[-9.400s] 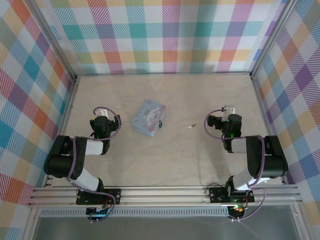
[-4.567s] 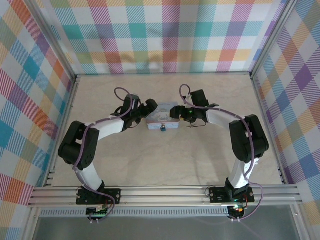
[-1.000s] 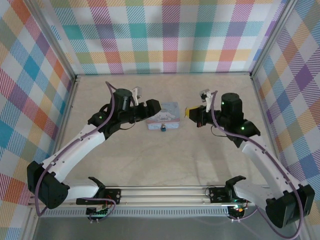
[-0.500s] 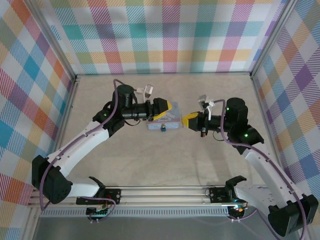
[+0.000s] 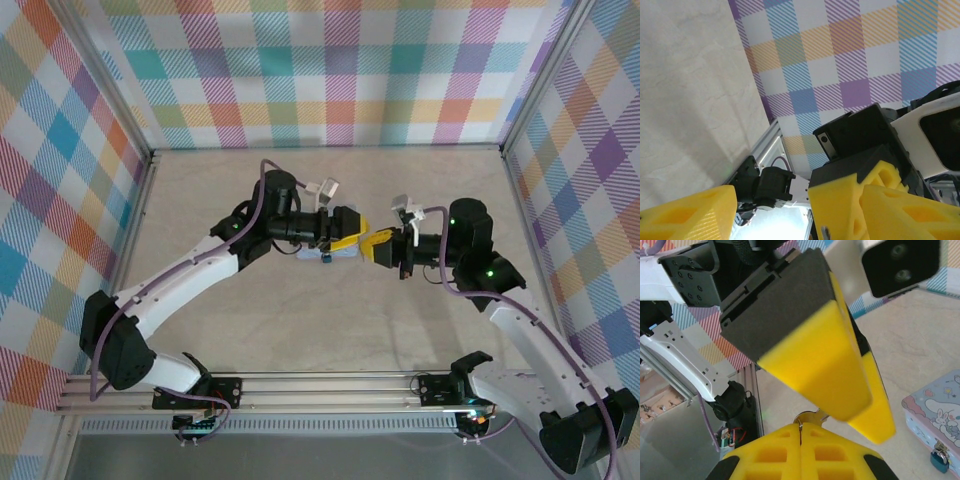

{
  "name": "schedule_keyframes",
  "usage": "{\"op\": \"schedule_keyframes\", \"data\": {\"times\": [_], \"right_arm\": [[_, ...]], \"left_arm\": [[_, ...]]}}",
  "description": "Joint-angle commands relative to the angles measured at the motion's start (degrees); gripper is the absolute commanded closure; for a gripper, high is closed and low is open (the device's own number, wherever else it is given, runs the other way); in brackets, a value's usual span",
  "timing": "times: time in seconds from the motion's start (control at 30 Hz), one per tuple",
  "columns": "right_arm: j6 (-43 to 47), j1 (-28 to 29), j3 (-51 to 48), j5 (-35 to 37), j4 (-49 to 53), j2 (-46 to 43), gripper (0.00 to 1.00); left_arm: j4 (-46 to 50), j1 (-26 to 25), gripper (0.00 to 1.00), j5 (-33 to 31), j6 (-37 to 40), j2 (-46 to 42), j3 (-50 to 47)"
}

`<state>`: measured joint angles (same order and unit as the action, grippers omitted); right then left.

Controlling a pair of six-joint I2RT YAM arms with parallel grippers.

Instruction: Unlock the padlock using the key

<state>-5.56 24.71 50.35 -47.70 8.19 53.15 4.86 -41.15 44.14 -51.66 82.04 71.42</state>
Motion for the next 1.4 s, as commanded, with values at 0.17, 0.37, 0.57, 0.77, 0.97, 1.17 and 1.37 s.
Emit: {"op": "schedule_keyframes", "data": {"times": [0.17, 0.37, 0.57, 0.77, 0.97, 1.17, 1.37], "right_arm": [[4.39, 1.78, -0.06, 1.16, 1.04, 0.03, 0.92], [5.43, 2.08, 0.02, 2.22, 2.45, 0.03, 0.91], [6.01, 2.19, 0.30, 2.82, 3.40, -0.14, 0.91], [6.38, 2.18, 0.42, 3.88, 3.88, -0.32, 0.91], [4.73, 2.19, 0.07, 7.19, 3.42, -0.81, 0.63], [-0.76, 2.06, -1.72, 14.18, 1.02, -2.59, 0.50], [-12.06, 2.01, -4.61, 19.02, -4.64, -1.12, 0.41]], "left_arm": [[-4.18, -1.12, 0.52, 2.40, -2.65, 0.84, 2.22], [-3.38, -1.12, 0.69, 2.13, -2.22, 0.81, 2.49], [-2.37, -1.05, 0.86, 1.36, -1.43, 0.23, 2.50], [-1.07, -1.04, 1.00, 0.74, -0.32, -0.30, 2.63], [4.38, -0.95, 1.00, -2.83, 4.16, -1.50, 3.71], [12.82, -0.95, 1.00, -10.90, 10.56, -3.02, 5.03], [17.03, -0.77, 1.00, -20.67, 14.70, -3.21, 4.83]]}}
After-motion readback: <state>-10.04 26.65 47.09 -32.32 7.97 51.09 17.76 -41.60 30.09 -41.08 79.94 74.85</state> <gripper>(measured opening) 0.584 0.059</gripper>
